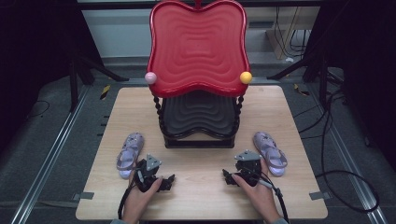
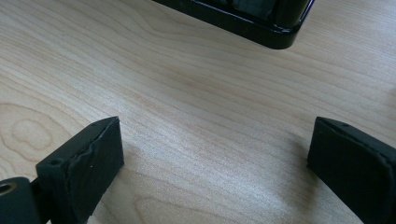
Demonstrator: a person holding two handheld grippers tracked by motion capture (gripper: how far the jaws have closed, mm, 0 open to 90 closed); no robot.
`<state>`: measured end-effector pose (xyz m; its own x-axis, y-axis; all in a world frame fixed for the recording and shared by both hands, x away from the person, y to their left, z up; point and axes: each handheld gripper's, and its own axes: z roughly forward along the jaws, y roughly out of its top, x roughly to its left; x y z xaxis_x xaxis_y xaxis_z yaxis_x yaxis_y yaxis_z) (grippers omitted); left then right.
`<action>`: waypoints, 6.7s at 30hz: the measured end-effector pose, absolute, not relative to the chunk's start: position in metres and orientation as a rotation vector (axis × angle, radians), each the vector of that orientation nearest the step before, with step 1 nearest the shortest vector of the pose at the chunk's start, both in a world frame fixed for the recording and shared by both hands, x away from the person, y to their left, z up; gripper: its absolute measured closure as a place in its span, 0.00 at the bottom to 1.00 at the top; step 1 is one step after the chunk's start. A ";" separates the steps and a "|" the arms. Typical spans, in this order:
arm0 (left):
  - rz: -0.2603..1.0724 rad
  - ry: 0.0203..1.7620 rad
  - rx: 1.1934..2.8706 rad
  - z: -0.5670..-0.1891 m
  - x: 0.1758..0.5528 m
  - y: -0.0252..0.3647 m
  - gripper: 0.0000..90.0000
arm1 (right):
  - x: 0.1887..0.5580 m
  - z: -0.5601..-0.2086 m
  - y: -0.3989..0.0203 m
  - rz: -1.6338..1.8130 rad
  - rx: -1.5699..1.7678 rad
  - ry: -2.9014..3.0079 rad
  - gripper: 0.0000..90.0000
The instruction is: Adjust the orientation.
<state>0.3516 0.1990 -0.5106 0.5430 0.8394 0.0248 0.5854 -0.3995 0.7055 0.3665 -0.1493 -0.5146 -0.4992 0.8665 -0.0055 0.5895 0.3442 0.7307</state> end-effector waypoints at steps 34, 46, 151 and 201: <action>0.510 1.323 2.279 -0.377 0.370 0.277 0.41 | 0.364 -0.515 -0.150 0.948 1.298 2.199 0.04; 0.412 1.477 2.377 -0.396 0.395 0.308 0.52 | 0.364 -0.515 -0.151 0.951 1.294 2.202 0.04; 0.137 1.003 2.703 -0.437 0.333 0.164 0.72 | 0.363 -0.515 -0.152 0.950 1.288 2.207 0.04; 0.103 1.075 2.581 -0.433 0.338 0.177 0.96 | 0.363 -0.515 -0.152 0.950 1.288 2.208 0.04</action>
<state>0.3384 0.1773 -0.4328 0.7106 0.7007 -0.0637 0.6760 -0.6547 0.3383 0.3630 -0.1517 -0.5148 -0.4880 0.8728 -0.0106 0.5925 0.3402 0.7303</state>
